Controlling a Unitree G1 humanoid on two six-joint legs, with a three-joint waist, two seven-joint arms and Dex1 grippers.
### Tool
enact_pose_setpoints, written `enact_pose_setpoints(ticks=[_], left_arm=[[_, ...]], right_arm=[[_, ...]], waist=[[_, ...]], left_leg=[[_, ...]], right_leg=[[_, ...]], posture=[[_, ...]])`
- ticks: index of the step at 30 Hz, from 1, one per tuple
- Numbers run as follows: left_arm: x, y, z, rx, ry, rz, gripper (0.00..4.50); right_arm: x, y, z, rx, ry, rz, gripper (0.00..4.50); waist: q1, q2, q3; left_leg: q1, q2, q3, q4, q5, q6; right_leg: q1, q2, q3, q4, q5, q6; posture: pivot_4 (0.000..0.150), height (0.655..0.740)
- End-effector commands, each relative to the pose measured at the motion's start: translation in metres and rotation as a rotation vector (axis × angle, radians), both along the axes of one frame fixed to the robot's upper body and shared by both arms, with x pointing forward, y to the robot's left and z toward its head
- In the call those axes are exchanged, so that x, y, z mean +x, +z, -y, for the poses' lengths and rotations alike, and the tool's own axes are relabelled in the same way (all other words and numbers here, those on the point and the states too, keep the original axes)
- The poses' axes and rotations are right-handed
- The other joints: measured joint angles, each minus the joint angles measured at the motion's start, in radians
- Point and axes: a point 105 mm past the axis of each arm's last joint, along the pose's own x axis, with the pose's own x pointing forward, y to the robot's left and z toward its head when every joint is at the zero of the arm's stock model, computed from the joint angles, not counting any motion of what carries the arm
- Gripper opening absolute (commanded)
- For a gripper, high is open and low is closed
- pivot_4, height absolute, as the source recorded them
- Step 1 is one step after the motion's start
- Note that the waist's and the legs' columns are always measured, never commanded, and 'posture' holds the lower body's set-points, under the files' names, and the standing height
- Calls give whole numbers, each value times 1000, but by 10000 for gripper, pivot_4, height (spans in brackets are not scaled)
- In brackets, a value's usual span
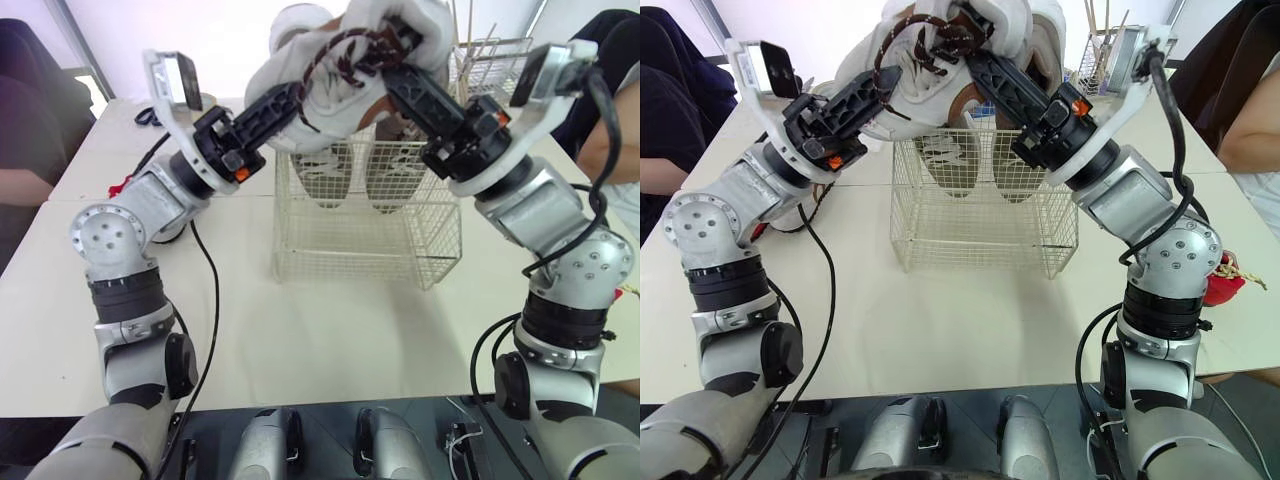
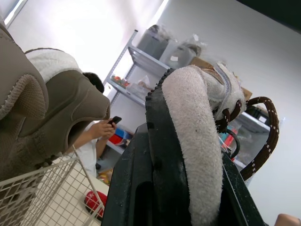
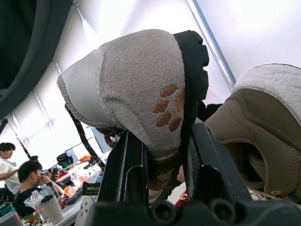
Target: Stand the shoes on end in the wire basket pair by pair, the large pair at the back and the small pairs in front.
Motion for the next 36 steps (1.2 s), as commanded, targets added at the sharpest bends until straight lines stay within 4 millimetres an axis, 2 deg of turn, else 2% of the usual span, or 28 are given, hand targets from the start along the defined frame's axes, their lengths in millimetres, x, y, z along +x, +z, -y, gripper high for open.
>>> enact_pose_setpoints(ticks=[1,2,7,8,11,15,21,27,33,36], left_arm=[[-8,-3,6,70,-31,8,13055],[-9,-3,5,81,-31,13,16659],[-16,-2,-8,138,-28,47,42045],[-19,-4,-11,158,-30,53,44712],[-27,-10,-21,227,-35,59,44712],[-30,-19,-40,337,4,52,44712],[-29,-22,-51,399,45,66,44712],[-29,-25,-51,429,56,83,44712],[-30,-26,-48,432,62,93,44712],[-30,-26,-47,430,68,97,44712]], right_arm=[[-13,23,-2,-27,-1,113,4335],[-12,25,-1,-36,-11,124,4335],[-15,37,11,-127,-32,178,4335],[-15,38,14,-155,-40,189,4335],[-14,40,27,-292,-74,229,4335],[-4,43,55,-548,-173,311,4335],[13,42,80,-855,-210,411,4335],[36,25,90,-1101,-198,473,4335],[54,3,95,-1243,-151,479,4335],[61,-5,95,-1247,-129,470,4335]], waist=[[0,0,0],[1,0,0],[0,0,0],[-1,0,0],[-1,1,0],[-1,1,1],[-3,1,1],[-7,1,1],[-20,1,1],[-20,1,1]], left_leg=[[0,0,0,0,0,0],[0,0,0,0,0,0],[0,0,0,0,0,0],[0,0,0,0,0,0],[-1,0,0,-1,0,0],[-1,0,1,-1,-1,1],[-1,0,2,-1,-1,1],[-1,0,3,-2,-1,1],[-1,1,3,-2,-1,0],[-1,0,3,-2,-1,0]], right_leg=[[0,0,0,0,0,0],[0,0,0,0,0,0],[0,0,0,-1,0,0],[0,0,0,-1,0,0],[-1,0,0,-1,0,0],[-1,0,0,-2,0,0],[-3,0,1,-3,0,0],[-3,0,1,-4,0,0],[-3,0,1,-4,0,0],[-3,0,1,-4,0,0]], posture=[[1500,7400],[1500,7400],[1500,7400],[1500,7400],[1500,7400],[1500,7400],[1500,7400],[1500,7400],[1500,7400],[1500,7400]])
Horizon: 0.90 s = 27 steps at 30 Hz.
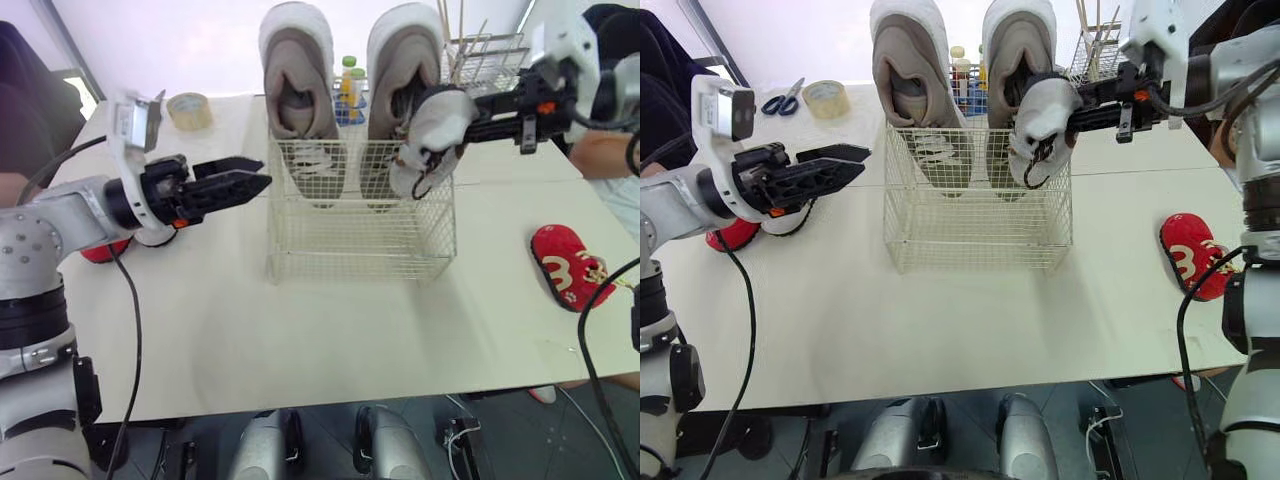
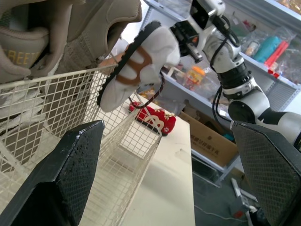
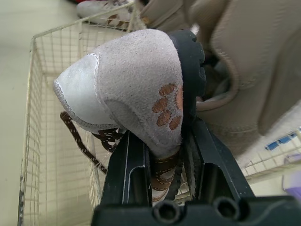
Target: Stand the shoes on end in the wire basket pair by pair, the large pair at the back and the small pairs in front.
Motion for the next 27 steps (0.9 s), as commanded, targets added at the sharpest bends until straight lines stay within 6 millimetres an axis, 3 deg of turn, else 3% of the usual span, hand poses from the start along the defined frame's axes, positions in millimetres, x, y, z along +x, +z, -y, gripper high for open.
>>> enact_pose_setpoints(ticks=[1,15,17,18,24,27], left_arm=[[-4,8,1,-4,7,59,44712],[-4,5,9,-10,13,67,44712],[-4,5,10,-12,14,67,45000],[-4,5,10,-14,15,67,45000],[-2,6,12,-19,20,69,45000],[-2,6,11,-14,26,70,45000]], right_arm=[[3,6,4,-19,0,26,4335],[16,-29,0,-75,9,-61,4335],[17,-30,-1,-65,8,-72,14221],[17,-32,-1,-70,4,-76,15905],[13,-30,-1,-91,-2,-45,44552],[7,-18,1,-104,-6,7,44552]], waist=[[1,0,0],[2,0,0],[1,0,0],[1,0,0],[-2,0,0],[-2,1,0]], left_leg=[[0,0,0,0,0,0],[1,-1,-1,1,0,0],[1,-1,-1,1,0,0],[1,-1,-1,1,0,0],[1,0,-1,1,0,-1],[1,0,-1,1,0,-1]], right_leg=[[0,0,0,0,0,0],[2,0,0,0,0,0],[2,0,0,0,0,0],[2,0,0,0,0,0],[2,0,0,0,0,0],[1,0,0,1,0,0]], posture=[[1500,7400],[1500,7400],[1500,7400],[1500,7400],[1500,7400],[1500,7400]])
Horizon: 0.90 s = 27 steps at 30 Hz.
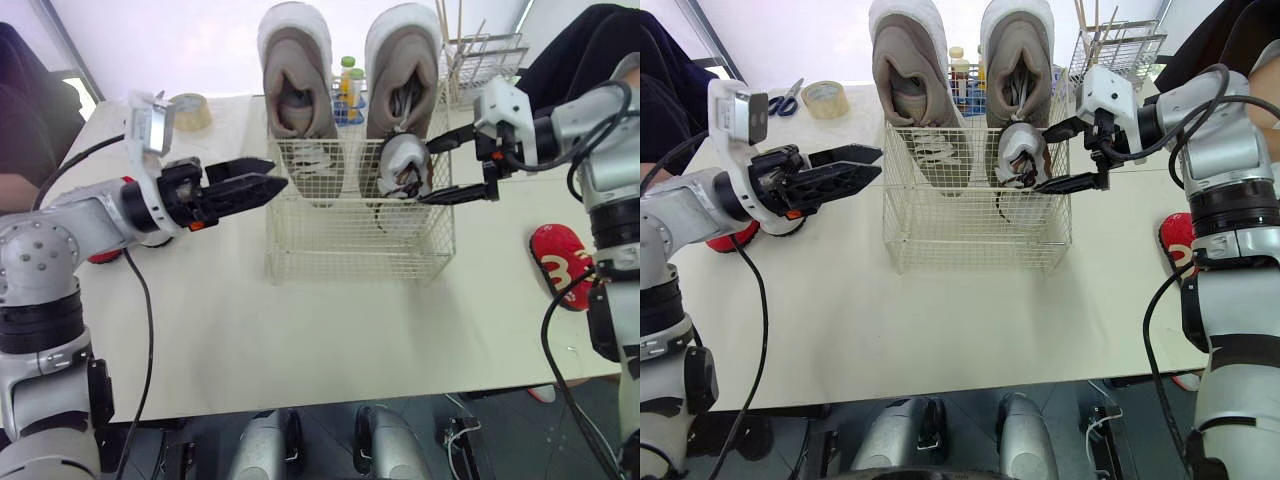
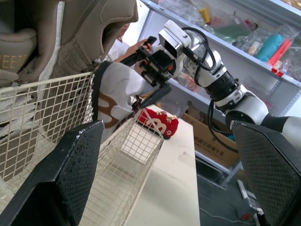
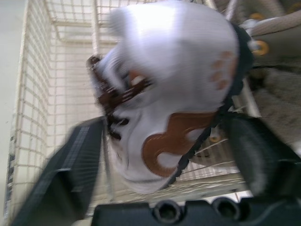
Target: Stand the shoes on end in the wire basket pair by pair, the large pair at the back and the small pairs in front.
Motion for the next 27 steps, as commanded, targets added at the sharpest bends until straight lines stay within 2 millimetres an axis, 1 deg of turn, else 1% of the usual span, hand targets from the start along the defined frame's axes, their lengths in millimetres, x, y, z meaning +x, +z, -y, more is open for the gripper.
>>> enact_pose_setpoints(ticks=[1,3,7,9,11,12,14,16,17,20,21,22,24,27], left_arm=[[-3,9,-1,1,12,55,45000],[-2,9,-4,8,28,59,45000],[2,10,-14,47,99,82,45000],[11,12,-29,86,201,111,45000],[27,11,-50,154,358,129,45000],[39,11,-66,190,461,132,45000],[55,11,-91,252,597,134,45000],[70,10,-115,337,707,139,45000],[75,10,-122,365,735,142,45000],[99,10,-147,466,867,135,45000],[112,8,-160,500,932,118,45000],[119,7,-168,525,968,105,45000],[133,-1,-177,554,1020,59,45000],[143,-16,-179,599,1025,6,45000]], right_arm=[[-11,36,5,-3,-3,146,44552],[-16,46,8,-17,-10,190,44552],[-30,71,11,13,-15,258,44552],[-44,87,6,93,9,262,44552],[-64,98,-5,190,77,233,44552],[-77,102,-16,260,137,192,44552],[-96,103,-32,354,219,124,44552],[-108,96,-44,395,262,82,44552],[-111,93,-48,404,268,72,44552],[-112,84,-55,434,262,56,44552],[-112,80,-56,445,262,52,44552],[-113,78,-58,452,261,50,44552],[-113,76,-59,468,256,54,44552],[-114,75,-60,487,249,59,44552]], waist=[[1,0,0],[3,0,0],[1,0,0],[1,0,0],[1,0,0],[1,1,0],[2,0,0],[3,0,-1],[5,-1,-1],[19,-1,-1],[22,-1,-1],[29,-2,-1],[30,-2,-1],[27,-2,-1]], left_leg=[[0,0,0,0,0,0],[0,0,0,0,0,0],[0,0,0,0,0,0],[0,0,0,-1,0,0],[0,0,0,-1,0,0],[0,0,0,-1,0,-1],[0,1,0,-1,0,-1],[0,1,-1,-2,0,-1],[1,1,0,-2,0,-1],[0,-1,0,-1,-1,-1],[-1,-1,1,-1,-1,0],[-2,-1,2,-1,-1,0],[-2,-1,2,0,-1,1],[-2,-1,7,0,-1,2]], right_leg=[[0,0,0,0,0,0],[0,0,0,0,0,0],[0,0,0,0,0,0],[0,0,0,0,0,0],[-1,0,0,0,0,0],[-1,0,0,1,0,0],[-2,0,0,2,0,0],[-2,0,-1,2,0,0],[-1,0,-1,2,0,0],[-2,-1,-1,2,0,-1],[-2,-1,-1,1,1,-1],[-3,-1,0,1,1,-1],[-3,-1,-1,1,1,-1],[-3,-1,0,1,1,-1]], posture=[[1500,7400],[1500,7400],[1500,7400],[1500,7400],[1500,7400],[1500,7400],[1500,7400],[1500,7400],[1500,7400],[1500,7400],[1500,7400],[1500,7400],[1500,7400],[1500,7400]])
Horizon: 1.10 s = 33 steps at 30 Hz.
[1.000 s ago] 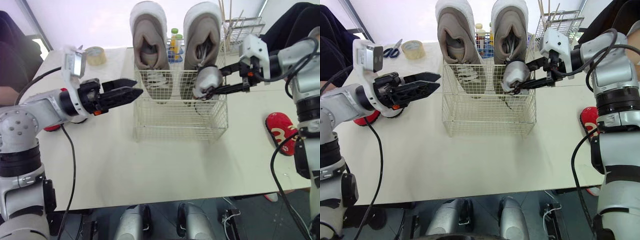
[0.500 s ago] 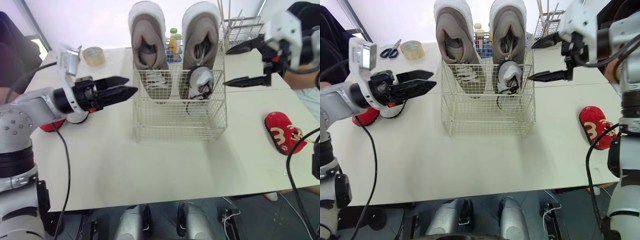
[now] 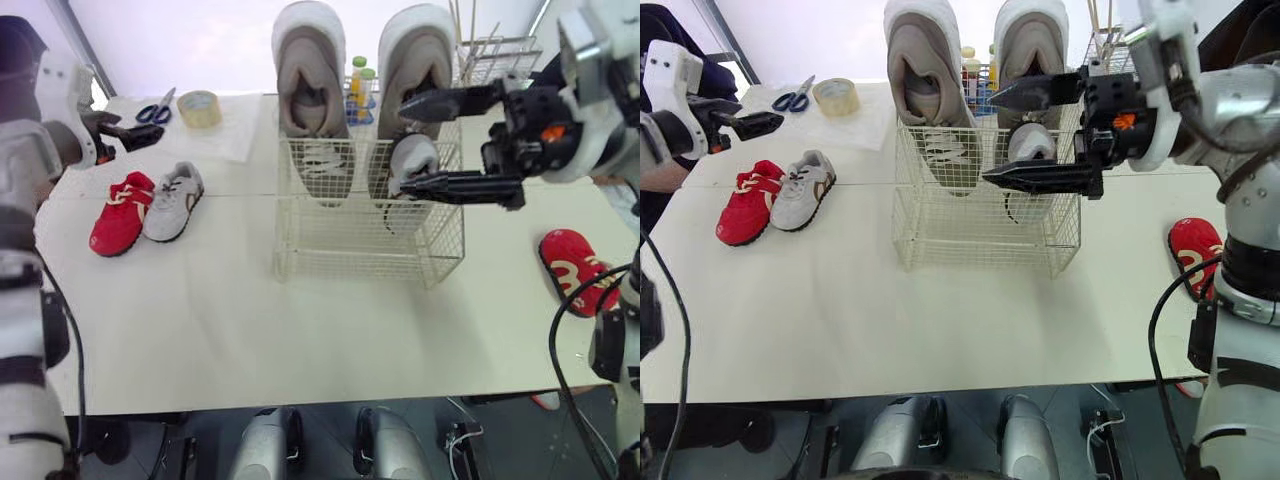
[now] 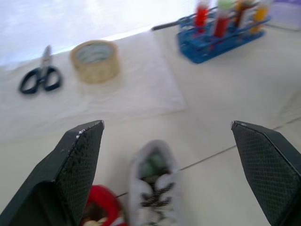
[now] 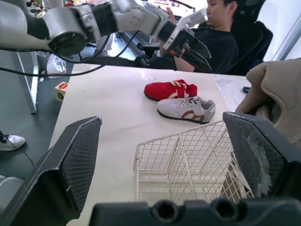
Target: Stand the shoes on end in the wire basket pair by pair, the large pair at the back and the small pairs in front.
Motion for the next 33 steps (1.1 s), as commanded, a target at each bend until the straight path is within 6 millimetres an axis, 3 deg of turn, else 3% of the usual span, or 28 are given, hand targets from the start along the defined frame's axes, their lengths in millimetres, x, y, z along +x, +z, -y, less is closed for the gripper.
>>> enact_pose_setpoints(ticks=[1,12,22,33], left_arm=[[8,-15,-6,65,36,-54,45000],[21,-37,2,207,92,-118,45000],[25,-49,-1,177,174,-114,45000],[28,-94,13,169,194,-210,45000]], right_arm=[[-10,12,2,38,-10,67,44552],[-15,8,5,53,-72,66,44552],[-20,7,8,57,-107,60,44552],[-20,6,10,56,-133,57,44552]], waist=[[-2,0,0],[-7,-5,3],[-6,-5,3],[-3,-6,3]], left_leg=[[0,0,2,0,0,1],[-1,2,5,0,-1,2],[-1,2,5,1,-2,4],[-1,1,7,2,-3,5]], right_leg=[[0,0,1,0,0,0],[-5,-1,3,2,0,1],[-5,-2,5,3,0,1],[-6,-3,5,5,0,1]], posture=[[1500,7400],[1500,7400],[1500,7400],[1500,7400]])
